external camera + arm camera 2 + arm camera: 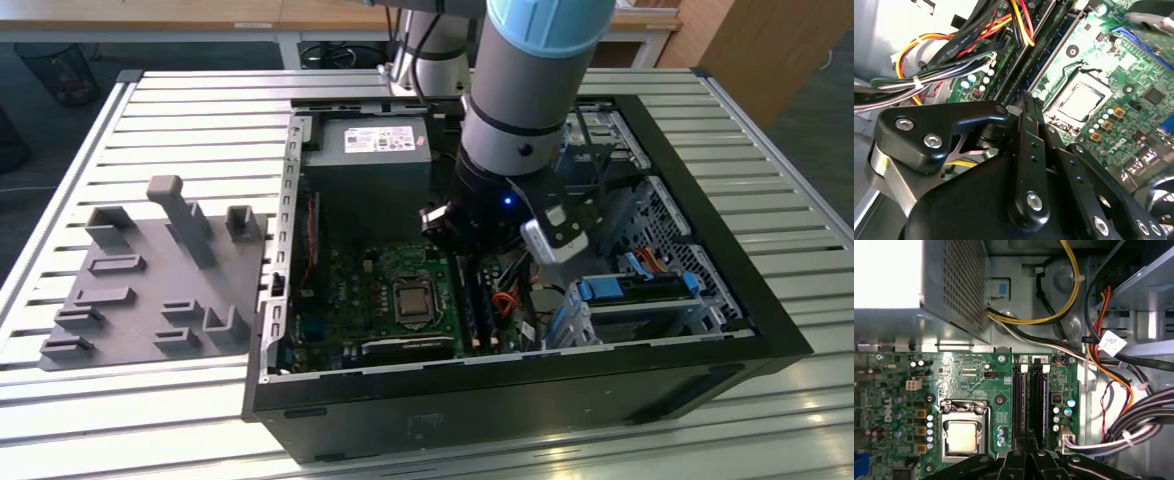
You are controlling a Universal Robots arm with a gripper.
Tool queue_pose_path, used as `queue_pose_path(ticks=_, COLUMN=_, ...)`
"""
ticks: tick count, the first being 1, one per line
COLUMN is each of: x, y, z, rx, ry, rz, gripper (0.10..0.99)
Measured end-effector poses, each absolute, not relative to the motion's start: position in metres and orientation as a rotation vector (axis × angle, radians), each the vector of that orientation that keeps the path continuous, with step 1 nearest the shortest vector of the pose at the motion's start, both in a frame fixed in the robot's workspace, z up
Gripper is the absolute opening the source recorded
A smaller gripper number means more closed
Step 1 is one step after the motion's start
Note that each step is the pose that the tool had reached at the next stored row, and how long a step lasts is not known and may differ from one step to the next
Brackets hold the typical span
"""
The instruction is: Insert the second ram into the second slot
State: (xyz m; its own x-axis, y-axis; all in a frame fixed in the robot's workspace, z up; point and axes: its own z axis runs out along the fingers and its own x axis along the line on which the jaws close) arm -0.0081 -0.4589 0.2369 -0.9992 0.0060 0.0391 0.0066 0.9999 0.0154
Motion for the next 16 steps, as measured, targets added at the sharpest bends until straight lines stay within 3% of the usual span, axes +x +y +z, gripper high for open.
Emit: queue_pose_path(ticks=16, x=-0.008, y=-0.459, z=0.25, rx=-0.01, ry=-3.102, rz=-0.024, gripper=0.122)
